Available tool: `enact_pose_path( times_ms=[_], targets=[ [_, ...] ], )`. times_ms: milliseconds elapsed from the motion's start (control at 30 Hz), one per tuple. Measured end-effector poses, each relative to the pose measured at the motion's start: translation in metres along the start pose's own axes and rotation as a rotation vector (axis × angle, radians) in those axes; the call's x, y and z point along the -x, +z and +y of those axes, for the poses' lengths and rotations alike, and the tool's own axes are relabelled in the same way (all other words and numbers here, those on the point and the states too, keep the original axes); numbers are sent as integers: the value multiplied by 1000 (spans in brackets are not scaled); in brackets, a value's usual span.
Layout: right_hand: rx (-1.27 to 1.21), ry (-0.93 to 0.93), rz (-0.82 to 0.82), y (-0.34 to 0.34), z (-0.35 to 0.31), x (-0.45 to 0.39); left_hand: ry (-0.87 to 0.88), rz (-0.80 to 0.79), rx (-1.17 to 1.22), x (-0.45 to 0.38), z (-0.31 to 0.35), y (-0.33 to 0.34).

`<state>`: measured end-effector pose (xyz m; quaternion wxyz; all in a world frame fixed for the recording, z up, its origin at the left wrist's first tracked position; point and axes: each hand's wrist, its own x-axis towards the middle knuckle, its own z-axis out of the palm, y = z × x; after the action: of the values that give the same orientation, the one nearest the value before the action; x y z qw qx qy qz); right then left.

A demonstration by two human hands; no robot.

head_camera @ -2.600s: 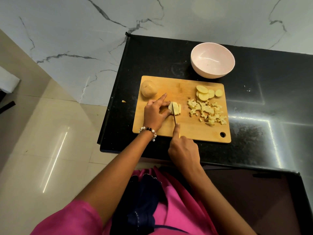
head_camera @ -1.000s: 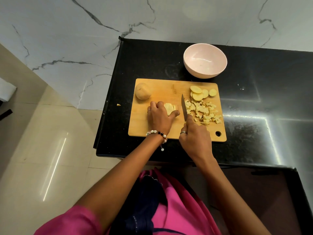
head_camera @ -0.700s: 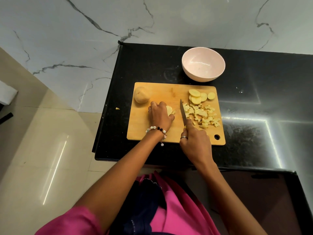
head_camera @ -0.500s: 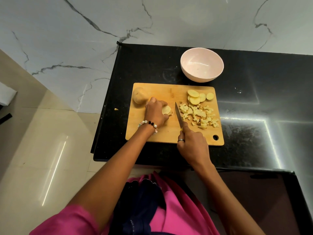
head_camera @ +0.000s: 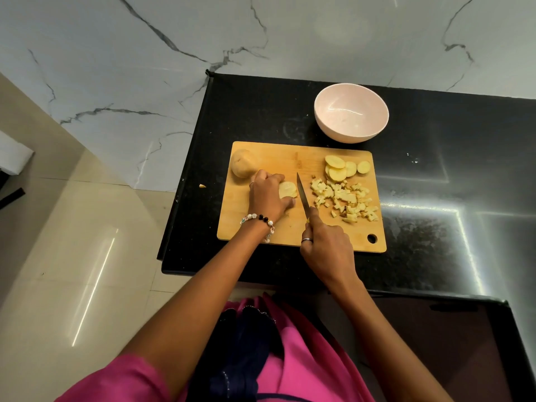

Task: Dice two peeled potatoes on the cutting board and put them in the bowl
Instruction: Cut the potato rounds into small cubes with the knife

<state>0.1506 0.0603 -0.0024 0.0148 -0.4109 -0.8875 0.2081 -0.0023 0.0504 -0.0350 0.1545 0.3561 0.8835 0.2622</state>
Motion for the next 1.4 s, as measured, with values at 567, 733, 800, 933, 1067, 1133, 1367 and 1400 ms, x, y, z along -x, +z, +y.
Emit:
enact_pose_path(
  times_ms=[567,733,800,933,1067,1133,1367,1400],
  targets=[
    [237,-64,-43,10,7,-5,-5,-136,-37,-9,3,-8],
    [207,-67,-42,8,11,-6,-16,-152,-4,-12,1,-12],
    [194,-52,-19,7,11,-6,-17,-163,10,-12,0,-14],
    [147,-26,14,10,2,-7,-16,-177,41,-12,0,-16],
    [131,-14,-19,13,-6,-10,6,-169,12,-13,1,-16],
    [141,-15,-21,15,-8,-12,19,-157,7,-13,0,-15],
    [248,-48,-29,21,-13,-16,33,-155,43,-16,-2,-15],
    [267,-52,-26,22,-15,-19,41,-155,43,-16,-3,-15]
  ],
)
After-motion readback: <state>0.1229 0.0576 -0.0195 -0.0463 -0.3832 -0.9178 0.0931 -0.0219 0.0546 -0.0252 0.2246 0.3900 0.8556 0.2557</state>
